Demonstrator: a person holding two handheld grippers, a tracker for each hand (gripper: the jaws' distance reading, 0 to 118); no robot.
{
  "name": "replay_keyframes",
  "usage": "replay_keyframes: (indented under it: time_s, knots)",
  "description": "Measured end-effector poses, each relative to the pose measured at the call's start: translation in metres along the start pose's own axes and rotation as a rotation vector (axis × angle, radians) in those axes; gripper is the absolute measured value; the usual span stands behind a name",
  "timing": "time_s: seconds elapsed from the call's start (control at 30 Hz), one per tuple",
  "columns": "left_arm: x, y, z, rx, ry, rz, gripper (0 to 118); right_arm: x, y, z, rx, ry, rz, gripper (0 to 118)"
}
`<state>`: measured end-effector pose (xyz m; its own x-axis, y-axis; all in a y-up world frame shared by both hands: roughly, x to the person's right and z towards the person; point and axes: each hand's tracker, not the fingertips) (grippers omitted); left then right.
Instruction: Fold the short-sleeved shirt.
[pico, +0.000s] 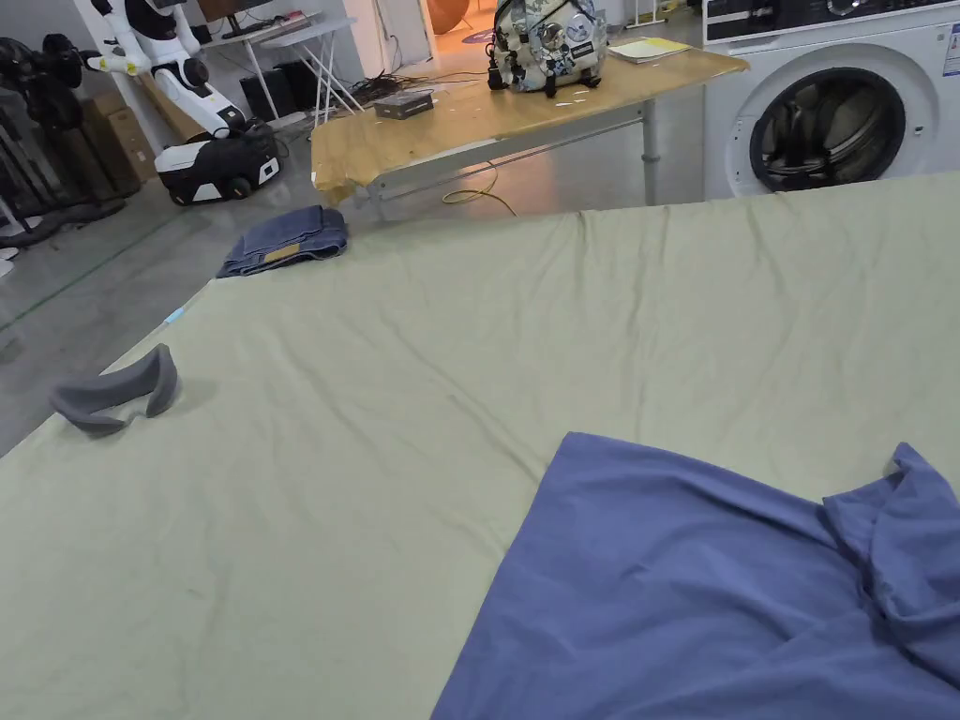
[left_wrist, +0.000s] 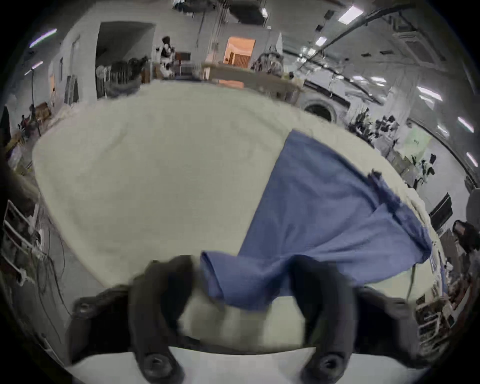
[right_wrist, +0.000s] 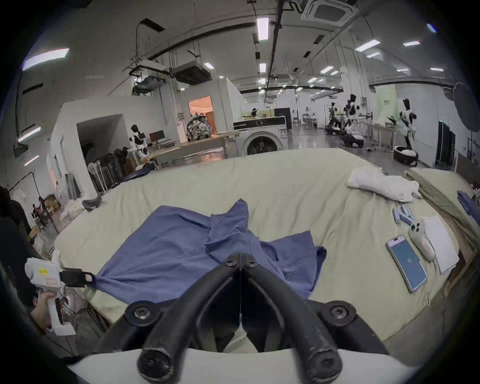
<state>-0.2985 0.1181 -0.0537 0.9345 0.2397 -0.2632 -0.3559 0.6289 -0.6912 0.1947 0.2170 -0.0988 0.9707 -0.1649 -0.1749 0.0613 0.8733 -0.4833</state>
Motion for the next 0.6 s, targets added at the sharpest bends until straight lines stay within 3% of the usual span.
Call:
replay_keyframes:
  time_s: [0.03,0.13,0.17,0.2,0.27,0.3,0.33,0.4,0.6]
  knots:
    - [0.003,-0.001,-0.005,-0.026,0.005,-0.009,48,0.000,0.000,0.001,-0.004,-0.007,0.004,0]
    - [0.023,-0.005,-0.011,-0.019,0.088,-0.130,34,0.002,0.003,-0.001,-0.013,-0.027,0.016,0]
    - [0.025,-0.003,-0.012,-0.023,0.093,-0.142,25,0.003,0.005,-0.003,-0.017,-0.027,0.016,0]
    - [0.032,-0.001,-0.009,-0.029,0.075,-0.139,8,0.004,0.009,-0.008,-0.020,-0.025,0.014,0]
    - [0.041,-0.002,-0.011,-0.046,0.042,-0.158,3,0.005,0.024,-0.023,-0.030,-0.008,0.018,0]
    - [0.047,-0.005,-0.013,-0.046,0.075,-0.184,3,0.010,0.031,-0.036,-0.037,0.007,0.030,8]
    - [0.051,-0.007,-0.013,-0.064,0.078,-0.237,3,0.011,0.043,-0.052,-0.062,0.022,0.048,32]
    - [0.057,-0.008,-0.020,-0.076,0.112,-0.291,3,0.011,0.072,-0.098,-0.159,0.039,0.077,95]
    - [0.051,-0.007,-0.017,-0.066,0.104,-0.261,3,0.015,0.124,-0.269,-0.408,0.000,0.000,96]
